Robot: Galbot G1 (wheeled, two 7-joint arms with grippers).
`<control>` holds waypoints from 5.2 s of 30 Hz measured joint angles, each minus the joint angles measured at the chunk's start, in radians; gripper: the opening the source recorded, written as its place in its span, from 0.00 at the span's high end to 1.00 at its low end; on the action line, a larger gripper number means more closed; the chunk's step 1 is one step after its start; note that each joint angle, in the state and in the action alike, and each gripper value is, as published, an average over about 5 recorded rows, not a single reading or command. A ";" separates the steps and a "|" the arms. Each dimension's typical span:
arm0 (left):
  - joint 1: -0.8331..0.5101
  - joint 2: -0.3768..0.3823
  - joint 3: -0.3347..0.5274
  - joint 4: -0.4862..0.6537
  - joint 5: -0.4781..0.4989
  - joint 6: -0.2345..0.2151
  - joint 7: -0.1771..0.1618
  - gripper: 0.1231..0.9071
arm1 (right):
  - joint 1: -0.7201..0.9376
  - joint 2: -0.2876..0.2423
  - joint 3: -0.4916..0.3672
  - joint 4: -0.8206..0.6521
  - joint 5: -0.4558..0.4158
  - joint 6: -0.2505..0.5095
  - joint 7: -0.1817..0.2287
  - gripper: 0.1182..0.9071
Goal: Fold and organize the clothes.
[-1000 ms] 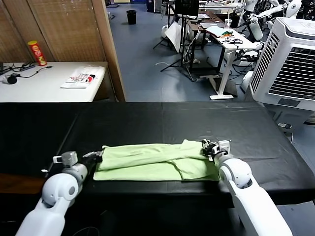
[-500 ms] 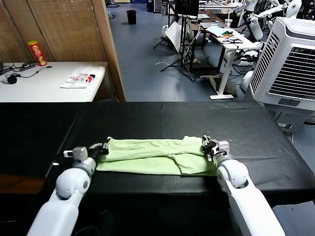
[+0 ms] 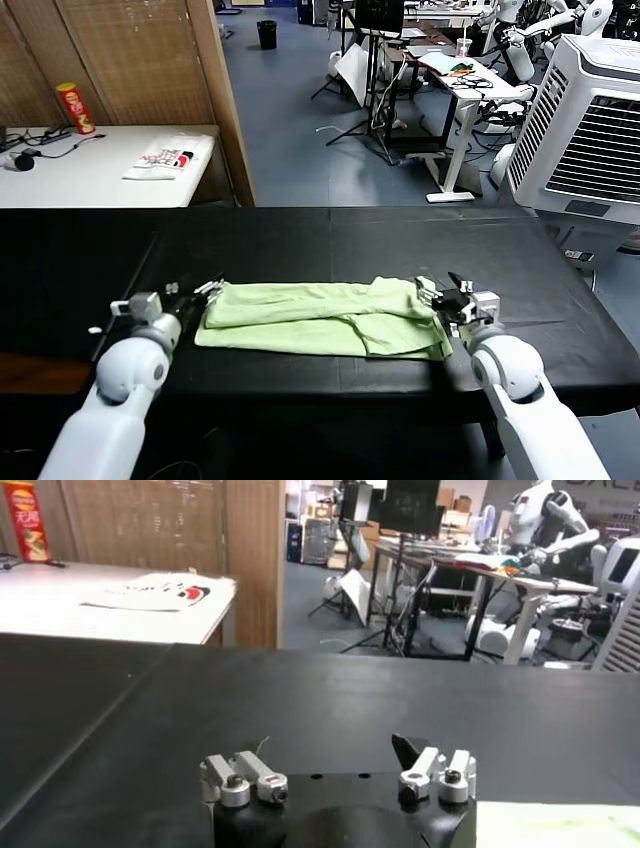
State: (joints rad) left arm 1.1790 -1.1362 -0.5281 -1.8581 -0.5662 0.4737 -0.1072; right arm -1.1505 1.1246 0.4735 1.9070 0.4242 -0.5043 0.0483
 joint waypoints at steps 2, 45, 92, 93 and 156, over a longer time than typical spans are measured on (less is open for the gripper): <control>0.034 -0.011 -0.008 -0.016 0.005 -0.003 0.001 0.14 | -0.023 -0.002 0.015 0.030 0.006 0.000 0.000 0.14; 0.222 0.219 -0.183 -0.033 0.168 -0.024 -0.021 0.95 | -0.119 0.052 0.061 0.136 -0.024 -0.001 0.003 0.14; -0.001 -0.286 0.362 -0.121 0.083 0.053 -0.105 0.93 | -0.173 0.123 0.061 0.136 -0.109 0.003 -0.008 0.14; -0.002 -0.291 0.362 -0.116 0.081 0.047 -0.098 0.89 | -0.169 0.122 0.055 0.134 -0.108 0.004 -0.012 0.14; 0.041 -0.143 0.025 0.031 -0.365 -0.068 0.022 0.14 | -0.067 0.145 -0.118 0.155 -0.079 0.128 -0.037 0.14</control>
State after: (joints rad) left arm 1.2196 -1.2791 -0.5027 -1.8275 -0.9313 0.4056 -0.0847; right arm -1.2179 1.2693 0.3558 2.0620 0.3454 -0.3761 0.0111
